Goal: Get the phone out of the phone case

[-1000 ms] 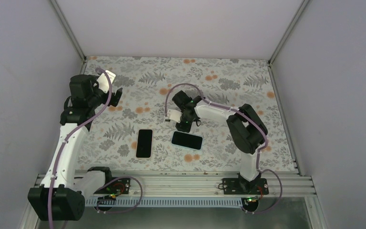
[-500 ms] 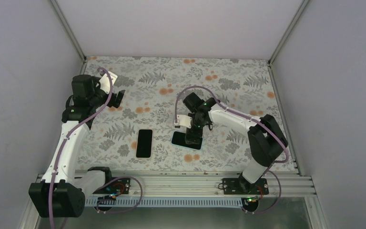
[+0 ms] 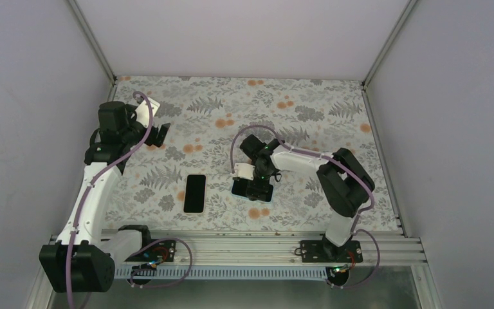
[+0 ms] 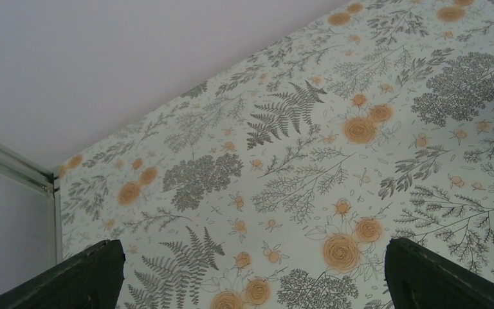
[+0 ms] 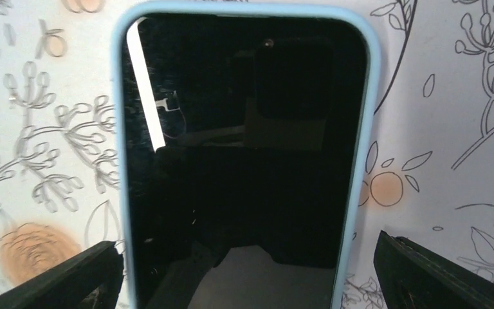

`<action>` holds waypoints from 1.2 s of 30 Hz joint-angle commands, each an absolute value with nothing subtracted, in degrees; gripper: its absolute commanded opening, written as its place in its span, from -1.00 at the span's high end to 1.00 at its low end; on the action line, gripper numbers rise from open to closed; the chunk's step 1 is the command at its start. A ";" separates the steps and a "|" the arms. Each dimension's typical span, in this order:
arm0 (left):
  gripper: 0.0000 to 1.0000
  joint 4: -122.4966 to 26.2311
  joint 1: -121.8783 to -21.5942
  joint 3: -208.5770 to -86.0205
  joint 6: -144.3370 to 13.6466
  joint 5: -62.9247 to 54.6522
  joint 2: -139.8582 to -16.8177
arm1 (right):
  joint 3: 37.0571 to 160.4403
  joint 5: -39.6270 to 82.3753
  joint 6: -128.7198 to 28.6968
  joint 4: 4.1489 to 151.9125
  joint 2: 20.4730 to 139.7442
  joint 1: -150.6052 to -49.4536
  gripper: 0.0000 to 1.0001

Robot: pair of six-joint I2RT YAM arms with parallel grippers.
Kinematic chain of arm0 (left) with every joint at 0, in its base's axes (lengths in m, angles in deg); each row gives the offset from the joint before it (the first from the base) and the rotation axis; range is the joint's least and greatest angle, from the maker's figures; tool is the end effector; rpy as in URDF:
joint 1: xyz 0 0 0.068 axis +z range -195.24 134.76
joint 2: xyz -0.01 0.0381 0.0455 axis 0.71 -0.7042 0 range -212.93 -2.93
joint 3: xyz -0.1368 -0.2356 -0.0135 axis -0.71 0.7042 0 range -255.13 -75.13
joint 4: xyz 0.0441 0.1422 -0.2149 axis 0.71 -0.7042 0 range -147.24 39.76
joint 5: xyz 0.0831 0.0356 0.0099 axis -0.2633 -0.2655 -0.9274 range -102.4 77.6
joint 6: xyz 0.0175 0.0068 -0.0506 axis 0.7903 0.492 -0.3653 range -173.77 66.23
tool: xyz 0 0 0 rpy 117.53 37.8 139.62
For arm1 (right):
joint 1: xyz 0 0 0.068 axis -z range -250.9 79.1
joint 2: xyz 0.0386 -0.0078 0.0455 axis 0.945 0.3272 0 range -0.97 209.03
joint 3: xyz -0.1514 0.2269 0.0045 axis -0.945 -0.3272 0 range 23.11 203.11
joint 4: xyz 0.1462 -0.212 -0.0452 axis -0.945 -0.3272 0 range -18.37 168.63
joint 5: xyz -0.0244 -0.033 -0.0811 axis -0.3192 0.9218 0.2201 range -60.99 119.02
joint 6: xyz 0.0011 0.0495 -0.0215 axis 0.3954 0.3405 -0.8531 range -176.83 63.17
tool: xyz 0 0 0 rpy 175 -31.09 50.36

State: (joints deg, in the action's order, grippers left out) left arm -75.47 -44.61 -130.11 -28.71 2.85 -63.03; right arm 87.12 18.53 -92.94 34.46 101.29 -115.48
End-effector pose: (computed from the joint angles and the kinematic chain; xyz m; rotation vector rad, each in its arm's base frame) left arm 0.2314 -0.0068 0.3254 0.5944 1.9933 -0.0063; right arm 0.2234 0.2292 0.1588 -1.9623 2.2820 0.2900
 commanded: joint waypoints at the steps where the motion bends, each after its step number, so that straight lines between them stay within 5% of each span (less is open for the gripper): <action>1: -1.00 -75.38 -44.36 -129.56 -28.54 3.82 -62.50 | 87.97 21.90 -90.74 37.15 103.13 -116.17 -1.00; 23: -1.00 -78.63 -44.76 -130.59 -28.28 9.34 -67.11 | 83.31 29.51 -92.12 42.28 103.01 -118.49 -0.99; 36: -1.00 -89.77 -46.17 -132.49 -24.84 27.39 -77.68 | 80.49 29.87 -93.38 47.22 103.99 -118.17 -0.51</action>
State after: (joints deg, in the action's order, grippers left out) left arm -83.27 -45.62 -130.09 -27.79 18.54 -74.98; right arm 83.91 25.03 -91.90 41.02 101.46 -118.08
